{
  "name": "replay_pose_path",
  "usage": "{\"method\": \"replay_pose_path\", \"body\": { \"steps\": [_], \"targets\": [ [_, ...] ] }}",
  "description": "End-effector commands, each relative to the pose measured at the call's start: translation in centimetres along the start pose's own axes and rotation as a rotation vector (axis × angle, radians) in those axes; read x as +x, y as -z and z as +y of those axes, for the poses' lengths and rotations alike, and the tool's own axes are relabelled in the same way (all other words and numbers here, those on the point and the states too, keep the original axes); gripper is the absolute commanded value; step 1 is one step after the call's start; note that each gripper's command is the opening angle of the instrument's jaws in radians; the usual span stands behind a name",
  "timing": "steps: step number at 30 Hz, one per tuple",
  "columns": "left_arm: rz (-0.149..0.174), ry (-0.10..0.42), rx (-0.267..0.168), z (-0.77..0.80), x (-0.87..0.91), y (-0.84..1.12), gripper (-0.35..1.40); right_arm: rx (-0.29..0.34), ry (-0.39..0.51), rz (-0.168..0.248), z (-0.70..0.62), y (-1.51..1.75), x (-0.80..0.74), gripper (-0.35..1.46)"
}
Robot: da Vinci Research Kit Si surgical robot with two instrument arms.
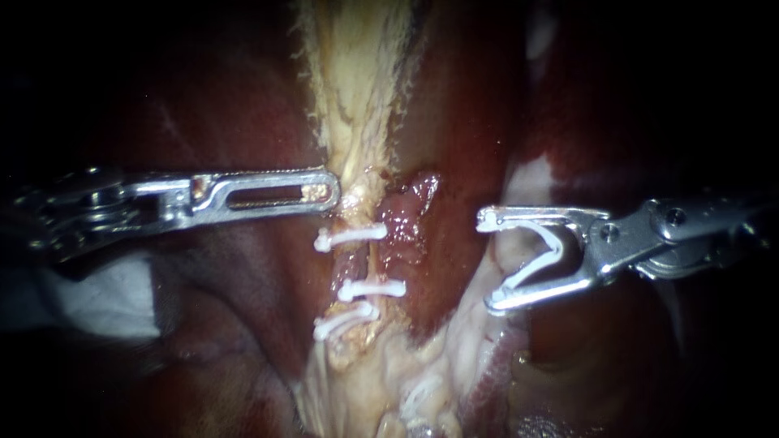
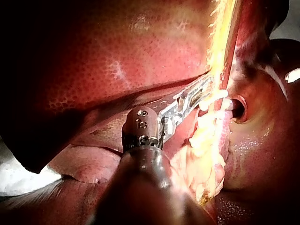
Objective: Clipping second clip right tube
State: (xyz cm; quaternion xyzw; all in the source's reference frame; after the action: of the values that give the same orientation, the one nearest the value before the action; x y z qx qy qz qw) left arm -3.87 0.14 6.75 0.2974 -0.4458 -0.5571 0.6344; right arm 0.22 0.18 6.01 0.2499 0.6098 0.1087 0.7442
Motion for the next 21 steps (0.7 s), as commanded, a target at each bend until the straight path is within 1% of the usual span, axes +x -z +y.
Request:
{"method": "replay_pose_path", "body": {
  "steps": [1,6,10,13,16,18,21],
  "targets": [
    [0.001,0.0,0.001,-0.01,0.0,0.0,-0.35,0.0,0.006,0.0,0.0,-0.01,0.0,0.6],
    [0.001,0.001,0.001,-0.04,0.0,0.02,-0.35,0.003,-0.004,0.0,-0.02,-0.03,-0.02,0.6],
    [0.004,0.005,0.004,-0.11,-0.05,0.09,-0.35,0.006,-0.027,0.0,-0.04,-0.12,-0.1,0.6],
    [0.002,0.012,0.019,-0.18,-0.14,0.2,-0.35,0.019,-0.042,0.001,-0.05,-0.27,-0.21,0.6],
    [-0.01,0.018,0.026,-0.24,-0.21,0.33,-0.35,0.022,-0.052,-0.003,-0.05,-0.41,-0.32,0.6],
    [-0.015,0.021,0.028,-0.28,-0.25,0.41,-0.35,0.027,-0.057,-0.01,-0.04,-0.53,-0.4,0.6],
    [-0.022,0.024,0.033,-0.34,-0.25,0.5,-0.35,0.033,-0.072,-0.011,-0.01,-0.72,-0.53,0.6]
  ]
}}
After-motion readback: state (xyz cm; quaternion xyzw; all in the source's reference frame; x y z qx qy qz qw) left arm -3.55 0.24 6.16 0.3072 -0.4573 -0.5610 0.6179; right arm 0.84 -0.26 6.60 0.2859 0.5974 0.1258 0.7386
